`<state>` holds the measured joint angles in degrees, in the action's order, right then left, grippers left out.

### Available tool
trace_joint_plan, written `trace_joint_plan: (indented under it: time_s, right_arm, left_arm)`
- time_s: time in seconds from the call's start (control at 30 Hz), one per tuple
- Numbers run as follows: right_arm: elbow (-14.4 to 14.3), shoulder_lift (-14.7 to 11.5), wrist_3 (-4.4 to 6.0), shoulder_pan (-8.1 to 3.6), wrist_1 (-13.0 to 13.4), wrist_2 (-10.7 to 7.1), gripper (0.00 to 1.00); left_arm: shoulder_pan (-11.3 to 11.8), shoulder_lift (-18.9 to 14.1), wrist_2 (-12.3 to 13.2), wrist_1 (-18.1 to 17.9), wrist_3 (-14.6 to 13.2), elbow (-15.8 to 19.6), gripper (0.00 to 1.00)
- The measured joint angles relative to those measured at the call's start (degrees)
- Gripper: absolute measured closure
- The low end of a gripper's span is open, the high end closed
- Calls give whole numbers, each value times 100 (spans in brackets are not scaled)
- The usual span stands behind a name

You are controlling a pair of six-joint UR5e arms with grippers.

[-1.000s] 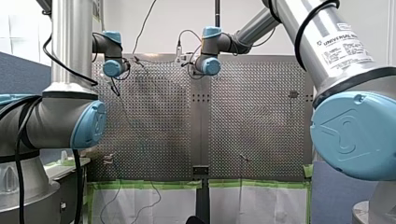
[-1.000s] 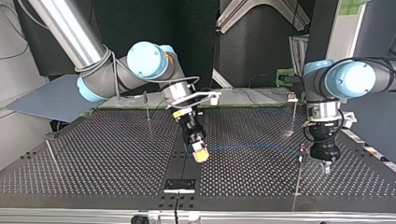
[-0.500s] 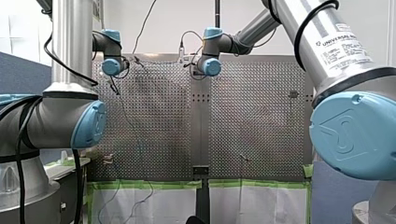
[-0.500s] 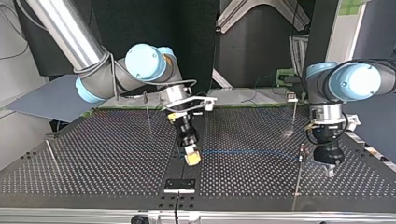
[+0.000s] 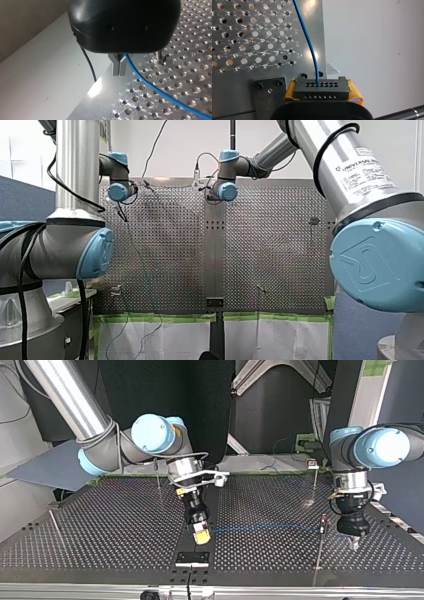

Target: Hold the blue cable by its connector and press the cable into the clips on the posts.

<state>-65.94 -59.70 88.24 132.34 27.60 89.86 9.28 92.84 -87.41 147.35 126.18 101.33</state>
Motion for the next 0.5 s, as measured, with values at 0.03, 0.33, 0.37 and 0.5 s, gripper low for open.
trace_joint_plan:
  time_s: [0.03, 0.33, 0.37, 0.5]
  right_arm:
    - [33, 25, 17, -7, -17, -2, 100]
    - [295, 230, 127, -50, -217, -9, 100]
    - [311, 241, 137, -52, -227, -9, 100]
    - [361, 263, 159, -66, -252, -17, 100]
  left_arm:
    - [3, 0, 9, -3, 13, 2, 99]
    - [18, 92, 109, -65, 144, -38, 99]
    - [20, 129, 127, -82, 156, -46, 99]
    - [45, 300, 180, -168, 208, -86, 99]
